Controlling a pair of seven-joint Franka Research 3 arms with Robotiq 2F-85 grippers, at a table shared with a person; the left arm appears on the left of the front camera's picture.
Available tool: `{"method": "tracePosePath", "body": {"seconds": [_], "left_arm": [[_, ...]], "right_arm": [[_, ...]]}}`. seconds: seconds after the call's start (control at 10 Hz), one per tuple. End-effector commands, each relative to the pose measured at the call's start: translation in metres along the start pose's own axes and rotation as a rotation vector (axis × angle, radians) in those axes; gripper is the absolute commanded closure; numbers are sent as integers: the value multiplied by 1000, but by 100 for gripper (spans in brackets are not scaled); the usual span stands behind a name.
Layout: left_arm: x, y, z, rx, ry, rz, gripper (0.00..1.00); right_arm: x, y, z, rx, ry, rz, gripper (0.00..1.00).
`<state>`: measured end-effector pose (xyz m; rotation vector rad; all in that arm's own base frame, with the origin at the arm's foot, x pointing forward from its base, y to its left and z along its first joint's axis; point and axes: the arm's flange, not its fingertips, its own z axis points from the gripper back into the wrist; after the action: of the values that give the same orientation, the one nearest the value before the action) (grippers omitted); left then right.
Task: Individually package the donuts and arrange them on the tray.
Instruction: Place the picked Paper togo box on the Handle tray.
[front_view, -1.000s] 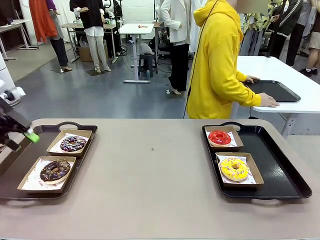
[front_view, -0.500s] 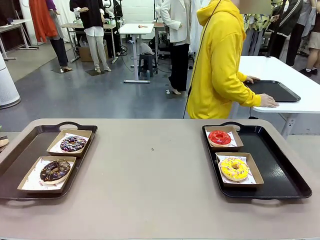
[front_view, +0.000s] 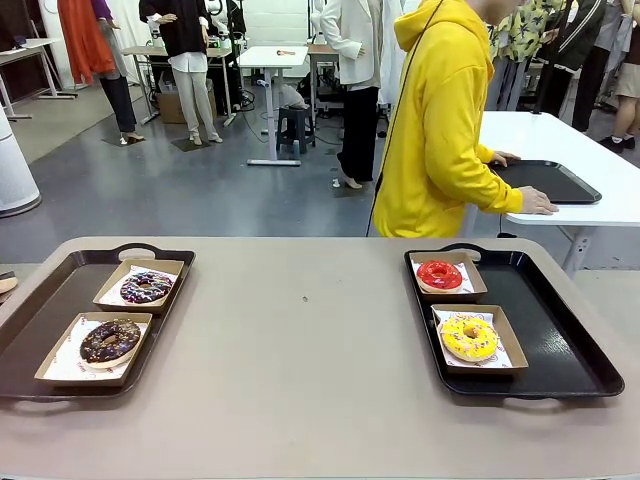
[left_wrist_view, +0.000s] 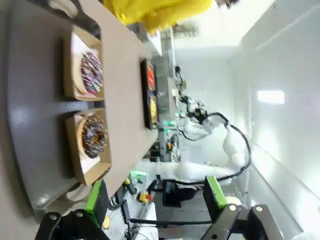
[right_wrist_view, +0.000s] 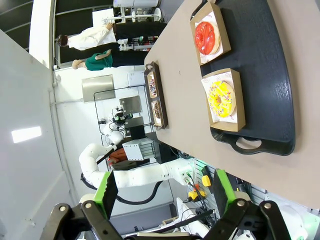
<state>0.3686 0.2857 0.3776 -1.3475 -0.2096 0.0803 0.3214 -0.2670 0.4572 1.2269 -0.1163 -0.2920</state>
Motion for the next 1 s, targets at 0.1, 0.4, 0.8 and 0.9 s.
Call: {"method": "tracePosePath", "body": {"seconds": [0.1,0.4,0.8,0.9], "left_arm": [[0,-1,-10,-38,37,5,0],[0,-1,-10,-38,37,5,0],[0,-1,-10,-38,37,5,0],[0,-1,-10,-38,37,5,0]], "right_arm": [[-2,2,0,7,3,-8,0],[-2,2,0,7,3,-8,0],[-2,2,0,7,3,-8,0],[-2,2,0,7,3,-8,0]]}}
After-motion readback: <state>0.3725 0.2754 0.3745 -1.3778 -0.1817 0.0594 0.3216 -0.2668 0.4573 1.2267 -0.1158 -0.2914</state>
